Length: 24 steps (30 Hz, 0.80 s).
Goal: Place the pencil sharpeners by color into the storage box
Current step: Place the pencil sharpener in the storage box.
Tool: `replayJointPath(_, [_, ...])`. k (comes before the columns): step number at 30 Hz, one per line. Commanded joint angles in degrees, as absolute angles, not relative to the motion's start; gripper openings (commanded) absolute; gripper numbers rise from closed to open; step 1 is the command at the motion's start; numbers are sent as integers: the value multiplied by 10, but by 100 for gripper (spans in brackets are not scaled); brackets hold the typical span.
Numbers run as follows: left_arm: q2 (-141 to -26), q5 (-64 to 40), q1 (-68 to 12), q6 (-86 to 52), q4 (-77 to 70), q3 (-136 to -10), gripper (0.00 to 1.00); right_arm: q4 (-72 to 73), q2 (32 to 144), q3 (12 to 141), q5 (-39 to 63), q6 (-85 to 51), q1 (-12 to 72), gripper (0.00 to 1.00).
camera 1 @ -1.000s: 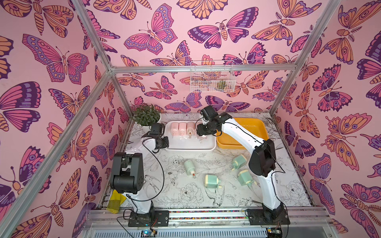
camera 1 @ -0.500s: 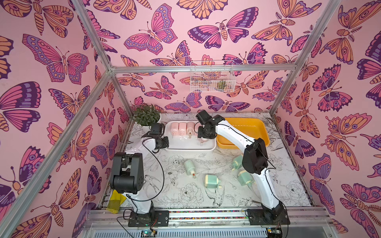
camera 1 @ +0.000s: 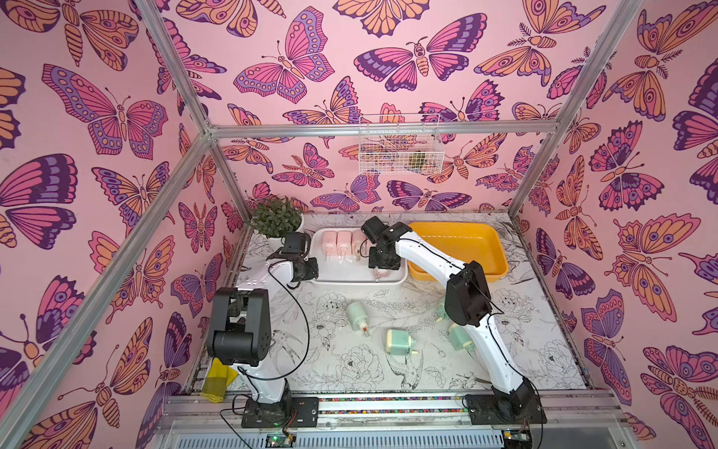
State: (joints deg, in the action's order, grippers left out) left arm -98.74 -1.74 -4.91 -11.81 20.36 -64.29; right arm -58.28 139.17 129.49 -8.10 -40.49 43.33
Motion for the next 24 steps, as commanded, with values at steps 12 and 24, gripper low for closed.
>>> replayJointPath(12, [-970, -34, -54, -101, 226, -636, 12, -624, 1411, 1337, -105, -399, 439, 75])
replayJointPath(24, [-969, -21, -54, -122, 226, -635, 3, -612, 1381, 1329, -103, -389, 439, 84])
